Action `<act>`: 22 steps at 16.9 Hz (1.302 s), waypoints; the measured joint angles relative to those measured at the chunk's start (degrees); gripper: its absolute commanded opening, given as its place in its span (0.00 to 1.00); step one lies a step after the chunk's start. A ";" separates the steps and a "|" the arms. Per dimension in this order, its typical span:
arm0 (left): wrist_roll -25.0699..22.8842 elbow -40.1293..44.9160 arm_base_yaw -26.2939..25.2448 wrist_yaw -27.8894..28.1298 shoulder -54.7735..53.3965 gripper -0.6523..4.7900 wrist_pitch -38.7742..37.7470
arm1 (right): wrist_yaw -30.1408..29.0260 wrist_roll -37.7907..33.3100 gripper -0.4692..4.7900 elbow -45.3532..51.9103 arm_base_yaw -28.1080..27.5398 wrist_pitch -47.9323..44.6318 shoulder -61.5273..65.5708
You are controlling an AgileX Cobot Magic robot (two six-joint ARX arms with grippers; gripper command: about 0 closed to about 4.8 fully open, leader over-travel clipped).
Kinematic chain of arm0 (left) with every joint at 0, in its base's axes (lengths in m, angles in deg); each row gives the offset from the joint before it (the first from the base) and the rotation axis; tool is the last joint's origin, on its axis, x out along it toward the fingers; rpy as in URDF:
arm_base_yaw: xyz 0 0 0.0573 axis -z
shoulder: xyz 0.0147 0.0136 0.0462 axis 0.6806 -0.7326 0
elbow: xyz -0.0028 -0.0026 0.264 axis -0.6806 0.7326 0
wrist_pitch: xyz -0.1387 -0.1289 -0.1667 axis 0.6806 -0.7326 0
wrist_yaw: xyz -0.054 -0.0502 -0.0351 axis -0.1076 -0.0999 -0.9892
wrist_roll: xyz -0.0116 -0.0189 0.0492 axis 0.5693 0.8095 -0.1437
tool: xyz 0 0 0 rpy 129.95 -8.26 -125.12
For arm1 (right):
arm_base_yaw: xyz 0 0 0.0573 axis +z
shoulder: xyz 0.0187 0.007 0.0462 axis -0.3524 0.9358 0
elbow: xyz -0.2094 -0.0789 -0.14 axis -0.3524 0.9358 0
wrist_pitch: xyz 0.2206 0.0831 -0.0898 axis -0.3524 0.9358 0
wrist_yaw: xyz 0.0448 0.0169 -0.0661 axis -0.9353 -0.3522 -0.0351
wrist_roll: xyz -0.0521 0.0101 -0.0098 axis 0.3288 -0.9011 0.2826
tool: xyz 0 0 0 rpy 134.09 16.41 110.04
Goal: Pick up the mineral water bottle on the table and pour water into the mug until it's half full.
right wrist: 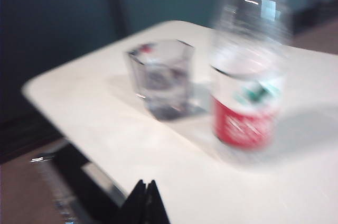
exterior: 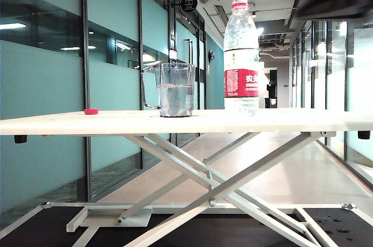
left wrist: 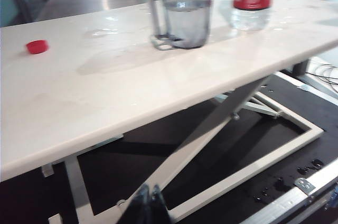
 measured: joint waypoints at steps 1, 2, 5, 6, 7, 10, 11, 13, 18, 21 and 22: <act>0.04 0.00 0.00 0.37 0.00 0.11 0.02 | 5.57 0.02 0.08 4.00 0.00 3.69 -7.13; 0.04 0.00 0.00 0.35 0.02 0.11 0.15 | 7.93 0.00 0.08 6.47 -0.02 4.59 -11.28; 0.55 0.02 0.00 0.42 0.00 0.11 1.33 | 8.76 0.02 0.08 13.20 0.02 5.11 -23.71; 2.62 0.04 0.00 0.50 0.00 0.11 2.86 | 11.17 0.00 0.08 16.44 0.02 6.08 -30.42; 3.34 0.04 0.00 0.87 0.02 0.11 4.07 | 13.51 0.00 0.08 18.27 0.00 8.33 -35.19; 3.72 0.02 0.00 2.93 0.02 0.11 5.70 | 20.17 -0.02 0.08 20.44 0.02 14.36 -44.74; 3.74 0.04 0.00 4.59 0.02 0.11 6.54 | 24.68 -0.02 0.08 22.16 0.02 16.00 -49.70; 3.74 0.04 0.00 6.73 0.02 0.11 6.64 | 29.57 -0.02 0.08 25.07 0.02 16.76 -54.66; 3.37 0.04 0.00 12.50 -0.13 0.11 6.91 | 30.86 0.00 0.08 29.14 -0.02 15.76 -56.30; 1.42 0.04 -0.02 18.49 -0.13 0.11 6.93 | 31.36 1.92 0.08 29.99 -0.17 14.34 -56.30; 1.29 0.04 -0.02 18.99 -0.13 0.11 6.93 | 31.54 2.84 0.08 29.99 -0.24 13.86 -56.30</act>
